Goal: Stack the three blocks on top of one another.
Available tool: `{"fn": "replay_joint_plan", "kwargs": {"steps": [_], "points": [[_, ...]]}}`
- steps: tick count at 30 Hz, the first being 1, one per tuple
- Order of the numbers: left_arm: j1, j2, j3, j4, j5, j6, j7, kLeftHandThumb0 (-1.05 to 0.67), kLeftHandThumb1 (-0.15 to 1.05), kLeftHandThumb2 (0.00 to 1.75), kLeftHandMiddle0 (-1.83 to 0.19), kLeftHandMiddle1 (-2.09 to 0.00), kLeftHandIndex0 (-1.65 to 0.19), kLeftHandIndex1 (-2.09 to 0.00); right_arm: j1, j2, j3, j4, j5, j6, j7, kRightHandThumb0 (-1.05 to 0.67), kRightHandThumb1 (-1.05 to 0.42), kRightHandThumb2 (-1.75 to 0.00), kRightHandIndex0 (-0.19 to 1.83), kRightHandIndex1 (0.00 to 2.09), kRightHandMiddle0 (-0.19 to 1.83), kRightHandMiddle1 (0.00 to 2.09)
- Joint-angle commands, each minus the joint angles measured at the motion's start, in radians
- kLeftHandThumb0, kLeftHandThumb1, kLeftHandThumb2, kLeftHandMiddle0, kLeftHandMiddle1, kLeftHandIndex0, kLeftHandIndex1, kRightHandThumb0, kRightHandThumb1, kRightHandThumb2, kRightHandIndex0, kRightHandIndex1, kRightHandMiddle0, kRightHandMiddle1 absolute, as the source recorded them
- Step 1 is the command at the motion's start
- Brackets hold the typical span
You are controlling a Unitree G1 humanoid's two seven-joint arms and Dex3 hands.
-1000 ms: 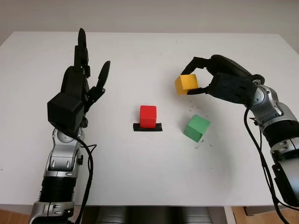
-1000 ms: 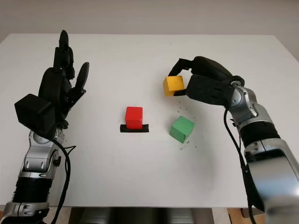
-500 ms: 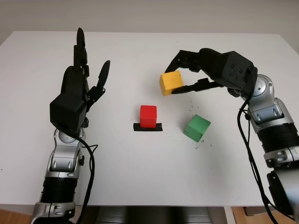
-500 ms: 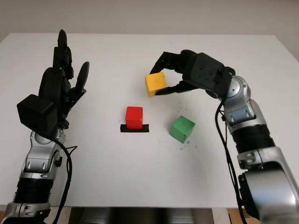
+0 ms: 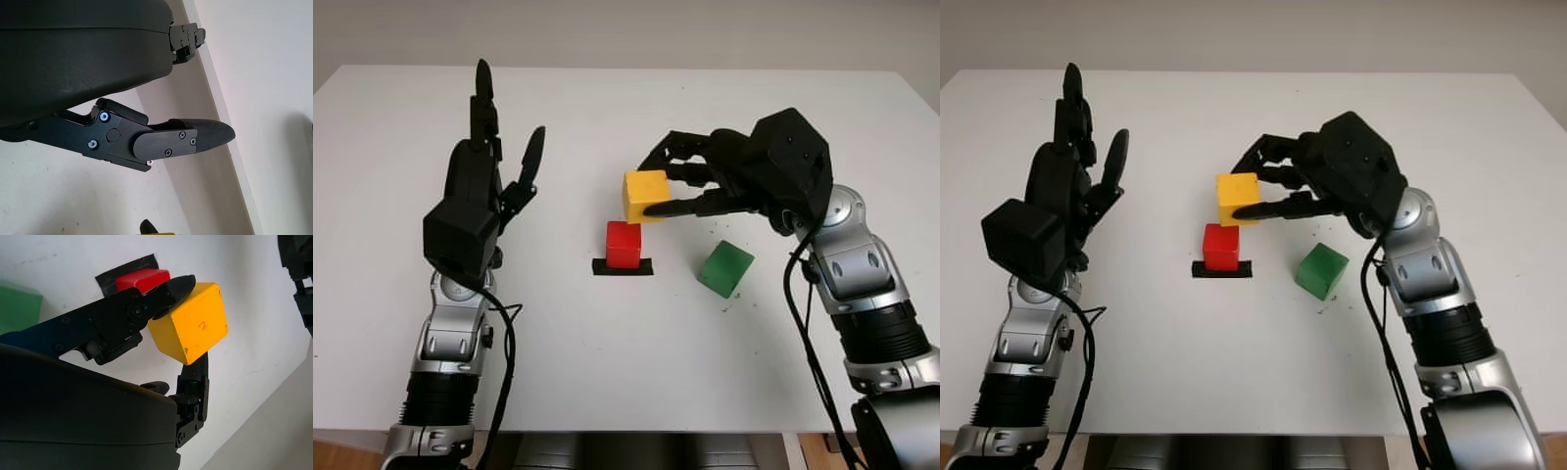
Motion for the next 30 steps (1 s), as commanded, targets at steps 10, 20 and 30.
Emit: {"fn": "replay_joint_plan", "kwargs": {"steps": [10,20,30], "points": [[0.027,0.003,0.006,-0.028,-0.013,0.005,0.001,-0.70,1.05,0.47,0.19,-0.05,0.17,-0.05,0.069,0.087,-0.028,-0.069,0.031,0.113,-0.116,-0.48,-0.97,-0.06,0.31,0.05,0.22,1.84],[0.026,0.003,0.003,-0.029,0.002,0.004,0.010,-0.69,1.05,0.49,0.18,-0.05,0.17,-0.05,0.075,0.109,-0.011,-0.024,0.023,0.086,-0.145,-0.47,-0.98,-0.05,0.30,0.05,0.24,1.86],[0.028,-0.001,0.001,-0.027,0.021,-0.003,0.025,-0.69,1.05,0.48,0.17,-0.06,0.15,-0.06,0.071,0.114,0.016,0.020,0.005,0.016,-0.155,-0.47,-0.97,-0.05,0.32,0.06,0.25,1.81]]}}
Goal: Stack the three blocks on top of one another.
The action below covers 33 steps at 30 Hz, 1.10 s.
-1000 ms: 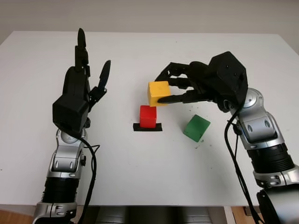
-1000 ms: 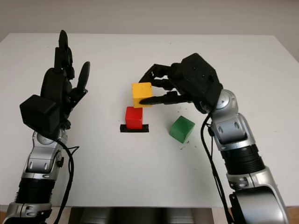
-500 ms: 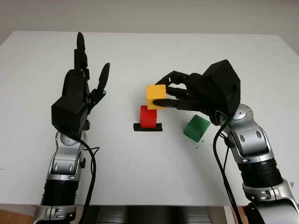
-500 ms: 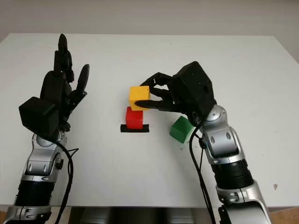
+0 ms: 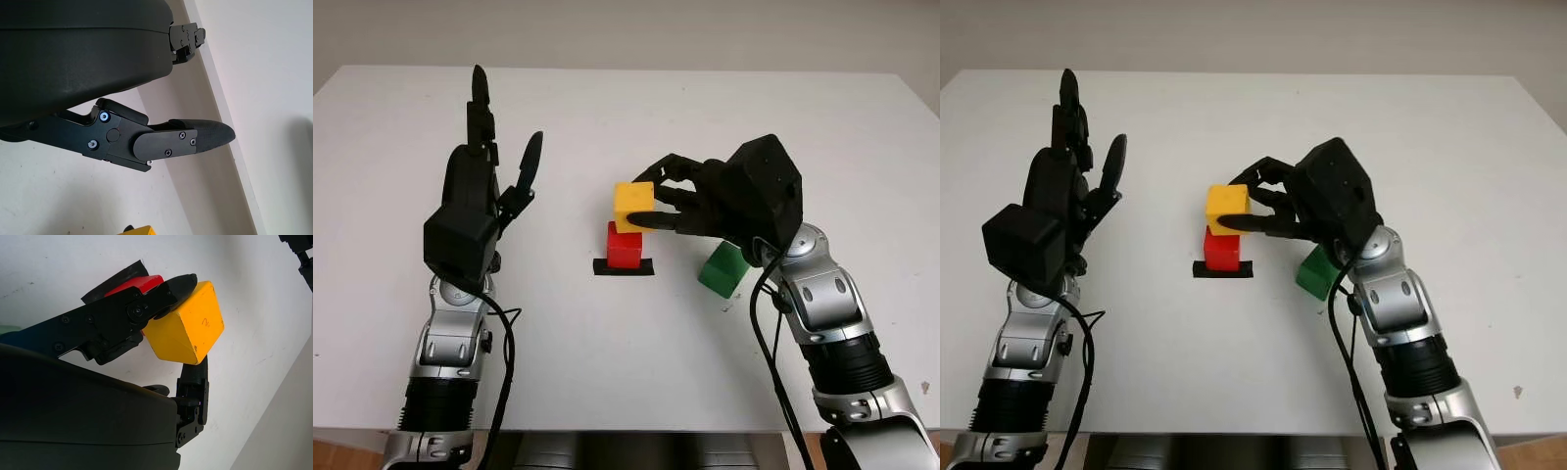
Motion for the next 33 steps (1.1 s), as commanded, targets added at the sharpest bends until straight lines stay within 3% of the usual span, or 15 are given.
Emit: {"fn": "replay_joint_plan", "kwargs": {"steps": [1,14,33], "points": [[0.008,0.000,0.000,-0.017,0.002,0.003,0.003,-0.69,1.05,0.48,0.17,-0.06,0.15,-0.06,0.002,0.005,0.001,0.007,-0.003,-0.025,-0.003,-0.47,-0.97,-0.05,0.32,0.06,0.26,1.79],[0.015,-0.003,-0.002,-0.029,0.005,0.014,0.006,-0.67,1.05,0.49,0.17,-0.05,0.16,-0.06,-0.006,0.025,0.001,0.078,0.002,-0.110,-0.001,-0.47,-0.95,-0.05,0.35,0.07,0.30,1.74],[0.019,-0.001,-0.003,-0.041,-0.002,0.023,-0.002,-0.70,1.05,0.50,0.17,-0.05,0.16,-0.05,-0.002,0.017,0.007,0.076,-0.020,-0.082,0.009,-0.46,-0.96,-0.06,0.32,0.05,0.27,1.75]]}}
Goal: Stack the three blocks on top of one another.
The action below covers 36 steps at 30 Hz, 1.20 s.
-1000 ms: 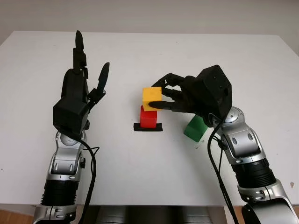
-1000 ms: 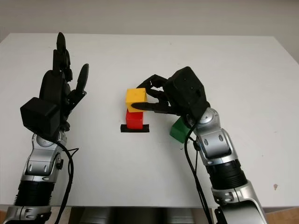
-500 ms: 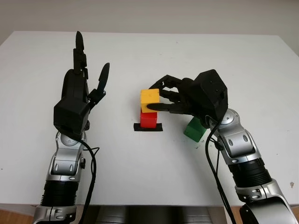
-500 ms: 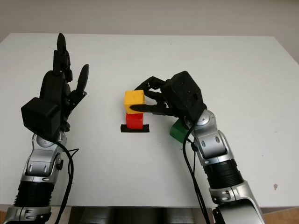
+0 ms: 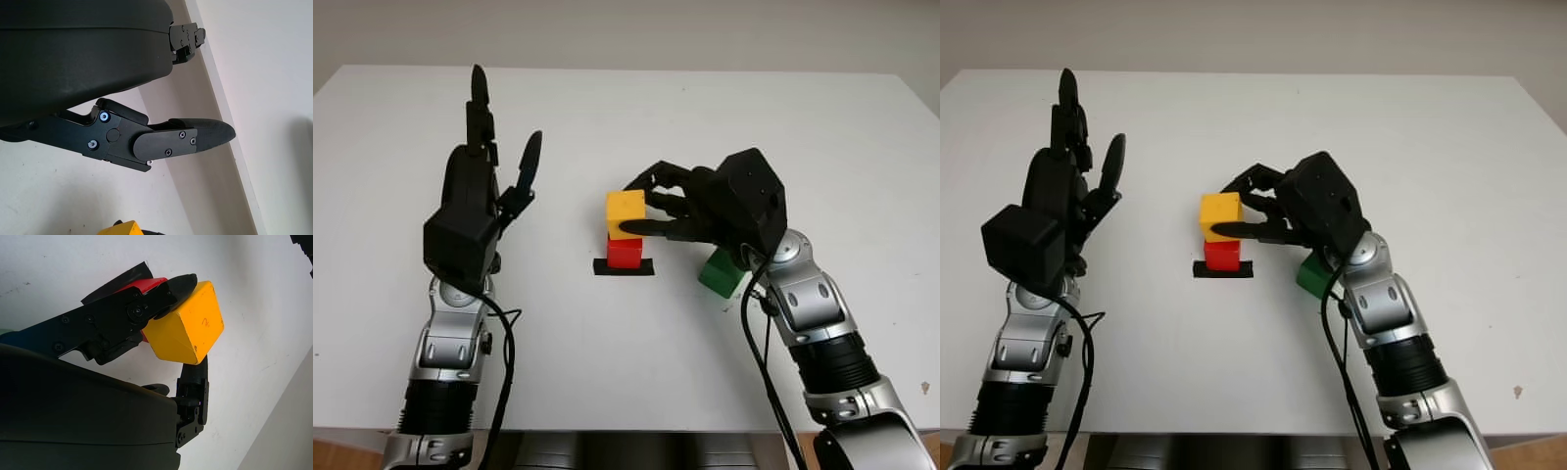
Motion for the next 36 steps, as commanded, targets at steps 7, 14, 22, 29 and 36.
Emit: {"fn": "replay_joint_plan", "kwargs": {"steps": [7,14,22,29,36], "points": [[0.005,0.007,0.001,-0.011,0.006,-0.003,-0.001,-0.70,1.05,0.51,0.16,-0.06,0.16,-0.06,0.001,-0.022,0.009,-0.017,-0.026,-0.003,0.014,-0.47,-0.95,-0.05,0.33,0.05,0.29,1.75],[0.005,0.008,0.001,-0.012,0.007,-0.006,-0.002,-0.70,1.05,0.50,0.17,-0.05,0.16,-0.06,0.018,-0.039,0.027,-0.032,-0.057,-0.027,0.022,-0.48,-0.96,-0.05,0.33,0.06,0.28,1.76],[0.010,0.007,0.002,-0.023,0.013,0.003,-0.003,-0.69,1.05,0.50,0.17,-0.05,0.15,-0.06,0.026,-0.049,0.048,-0.024,-0.090,-0.074,0.032,-0.51,-0.95,-0.05,0.33,0.06,0.31,1.75],[0.007,0.002,0.001,-0.022,0.004,0.000,-0.007,-0.69,1.05,0.50,0.18,-0.05,0.16,-0.05,0.026,-0.058,0.050,-0.011,-0.099,-0.102,0.051,-0.52,-0.95,-0.05,0.32,0.05,0.30,1.73],[0.005,0.002,0.001,-0.016,0.000,-0.004,-0.008,-0.69,1.05,0.49,0.18,-0.05,0.16,-0.05,0.022,-0.059,0.053,-0.005,-0.111,-0.111,0.050,-0.52,-0.95,-0.05,0.33,0.05,0.31,1.68]]}}
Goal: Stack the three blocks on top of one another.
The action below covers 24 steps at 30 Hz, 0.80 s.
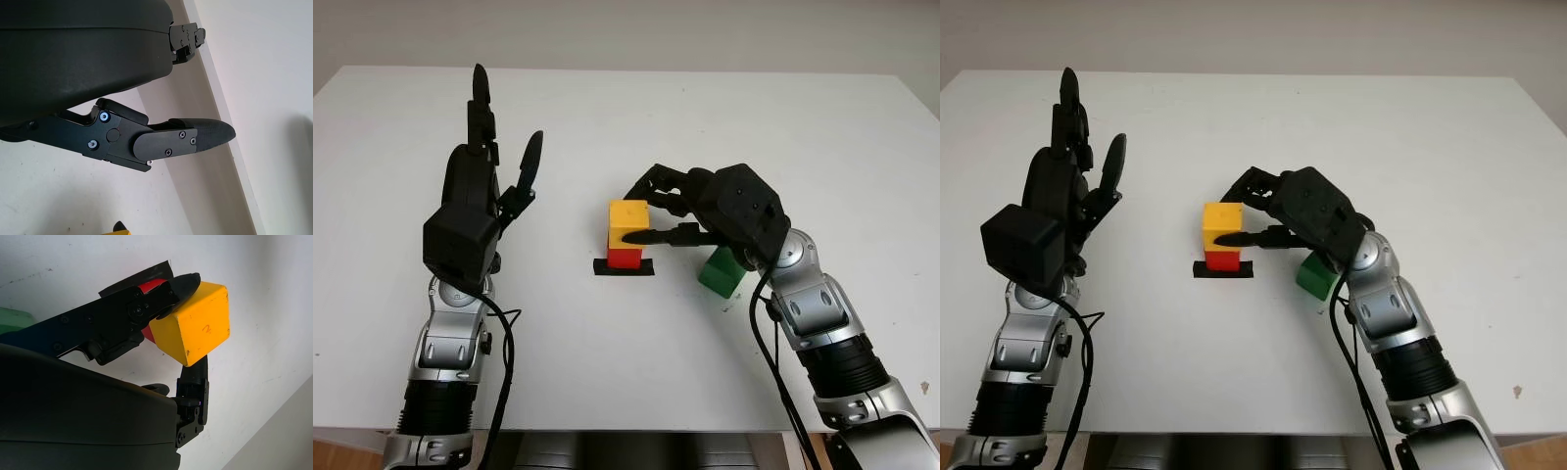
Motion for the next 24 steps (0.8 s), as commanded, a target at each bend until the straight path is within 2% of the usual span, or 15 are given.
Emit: {"fn": "replay_joint_plan", "kwargs": {"steps": [1,5,8,13,20,24], "points": [[0.005,0.002,0.001,-0.008,0.002,-0.007,0.002,-0.69,1.05,0.50,0.17,-0.05,0.16,-0.05,0.008,-0.006,0.004,0.006,-0.004,-0.005,0.002,-0.52,-0.95,-0.05,0.33,0.05,0.31,1.67],[0.005,0.002,-0.001,-0.014,0.012,-0.005,0.009,-0.67,1.05,0.50,0.17,-0.05,0.15,-0.06,0.005,-0.004,0.001,0.009,-0.001,-0.001,0.005,-0.60,-0.95,-0.05,0.27,0.03,0.11,1.19],[0.002,0.002,0.002,-0.008,0.015,-0.014,0.012,-0.67,1.05,0.50,0.17,-0.05,0.15,-0.06,0.003,-0.010,0.004,0.009,-0.009,-0.005,0.005,-0.63,-0.95,-0.05,0.18,0.02,0.07,0.89],[0.003,0.002,0.000,-0.011,0.011,-0.007,0.008,-0.69,1.05,0.49,0.18,-0.05,0.16,-0.05,0.003,-0.014,0.002,0.015,-0.013,-0.031,0.005,-0.65,-0.95,-0.05,0.11,0.01,0.03,0.77],[0.001,0.004,0.000,-0.007,0.010,-0.012,0.004,-0.68,1.05,0.50,0.18,-0.05,0.16,-0.05,-0.005,-0.027,0.008,0.029,-0.023,-0.067,0.022,-0.71,-0.94,-0.05,-0.01,0.03,0.01,0.44],[0.002,0.001,0.002,-0.008,0.009,-0.013,0.009,-0.67,1.05,0.49,0.17,-0.06,0.16,-0.05,-0.005,-0.029,0.009,0.035,-0.024,-0.078,0.034,-0.76,-0.93,-0.05,-0.07,0.02,-0.02,0.33]]}}
